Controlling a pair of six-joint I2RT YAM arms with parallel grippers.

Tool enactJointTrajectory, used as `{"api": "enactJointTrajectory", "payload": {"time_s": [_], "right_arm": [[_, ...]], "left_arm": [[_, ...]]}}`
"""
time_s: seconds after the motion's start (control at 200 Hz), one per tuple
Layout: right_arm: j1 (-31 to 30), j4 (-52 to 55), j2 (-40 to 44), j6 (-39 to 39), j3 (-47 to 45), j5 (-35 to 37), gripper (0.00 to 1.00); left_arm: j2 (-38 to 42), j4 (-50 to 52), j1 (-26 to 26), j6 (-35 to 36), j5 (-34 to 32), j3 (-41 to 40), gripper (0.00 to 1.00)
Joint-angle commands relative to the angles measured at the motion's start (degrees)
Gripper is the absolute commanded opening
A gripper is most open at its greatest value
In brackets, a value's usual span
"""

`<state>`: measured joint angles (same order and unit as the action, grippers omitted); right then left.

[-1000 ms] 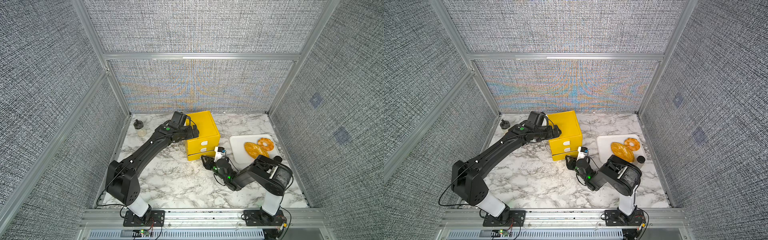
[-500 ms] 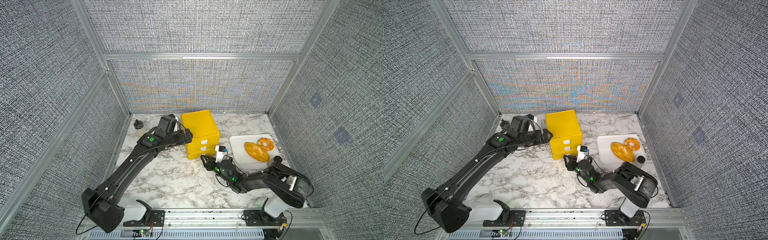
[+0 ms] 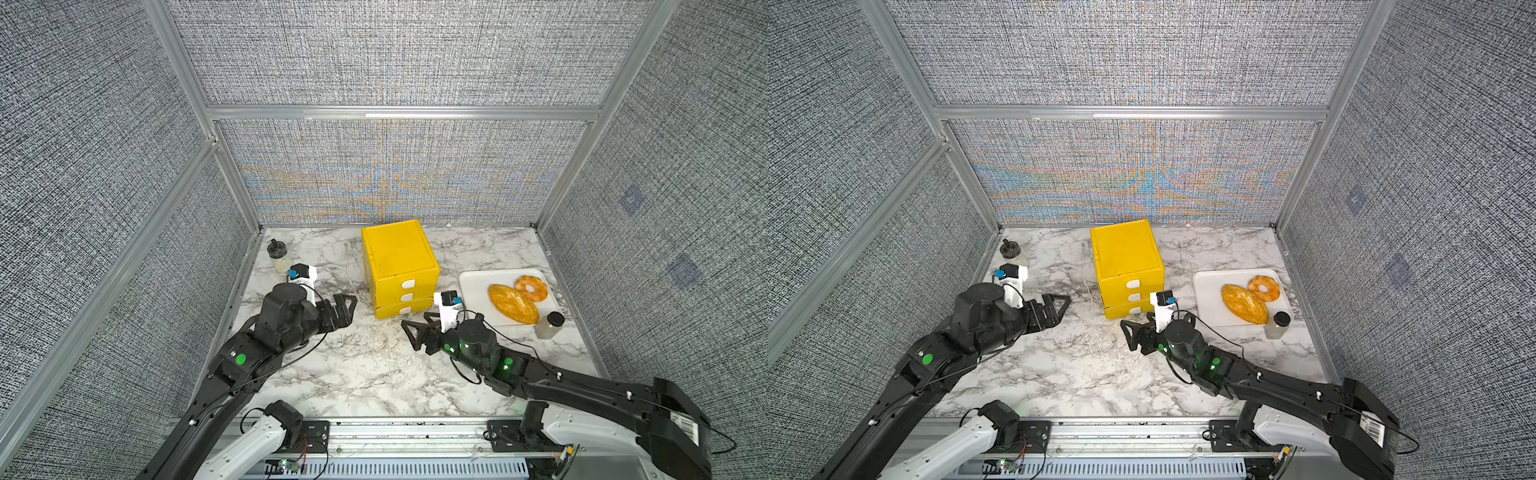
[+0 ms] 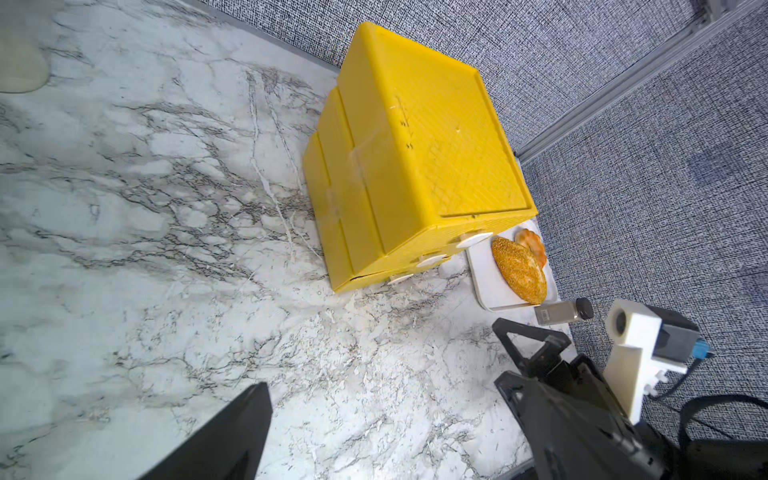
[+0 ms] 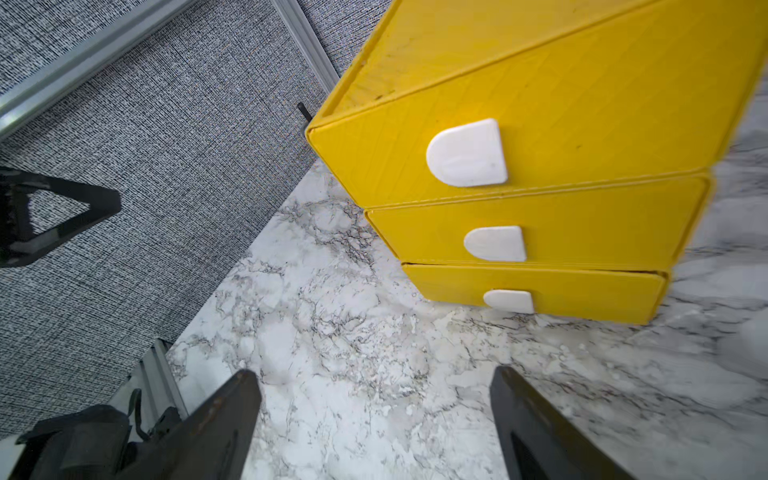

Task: Place the cookies into the drawer by color
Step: Reset both arms

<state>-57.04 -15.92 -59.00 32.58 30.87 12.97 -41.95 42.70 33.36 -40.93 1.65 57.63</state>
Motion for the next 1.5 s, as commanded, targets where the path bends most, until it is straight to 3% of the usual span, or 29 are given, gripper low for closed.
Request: {"api": "enactJointTrajectory", "payload": {"time_s": [0.0, 0.15, 0.245, 0.415, 0.601, 0.696, 0.876, 0.981, 1.116, 1.201, 1.326, 1.496], "right_arm": [[-1.03, 14.64, 4.24, -4.65, 1.88, 7.28, 0.99], [-1.64, 23.38, 10.55, -5.5, 2.32, 17.05, 0.99], [-1.64, 25.96, 13.68, -8.03, 1.63, 21.58, 0.99], [0.65, 23.94, 18.29, -15.67, -1.41, 22.94, 0.99], [13.96, 14.48, 21.58, -23.89, -7.81, 16.38, 0.99], [22.13, 7.94, 22.26, -26.57, -11.37, 7.64, 0.99], [36.0, -2.2, 20.74, -28.48, -17.65, 1.25, 0.99], [42.99, -5.88, 20.02, -26.36, -19.94, -0.59, 0.99], [46.79, -10.25, 19.26, -26.93, -22.15, 1.62, 0.99], [47.63, -16.19, 19.01, -27.14, -25.7, 3.3, 0.99], [48.72, -25.71, 14.01, -27.18, -30.06, 4.25, 0.99], [49.82, -32.4, 6.04, -27.63, -28.82, 4.91, 0.99]], "left_arm": [[3.62, 1.89, 0.03, -0.91, -2.37, -1.55, 0.99], [7.32, 2.35, 0.03, 0.05, -5.13, -4.38, 0.99], [8.45, -2.97, 0.03, 1.95, -6.82, -9.1, 0.99], [5.35, -12.13, -0.13, 8.15, -14.81, -15.37, 0.99], [2.55, -18.09, -1.82, 14.45, -26.98, -19.67, 0.99], [4.79, -21.33, -2.53, 18.31, -32.05, -22.61, 0.99], [10.33, -26.48, -4.66, 22.59, -39.88, -28.6, 0.99], [9.34, -32.11, -8.39, 25.78, -37.27, -32.52, 0.99], [5.5, -38.57, -17.16, 26.99, -30.47, -37.08, 0.99], [3.13, -40.99, -20.0, 29.6, -27.85, -36.92, 0.99], [-0.24, -52.73, -23.13, 34.5, -22.15, -41.65, 0.99], [-11.99, -65.08, -28.35, 33.2, -19.96, -43.55, 0.99]]}}
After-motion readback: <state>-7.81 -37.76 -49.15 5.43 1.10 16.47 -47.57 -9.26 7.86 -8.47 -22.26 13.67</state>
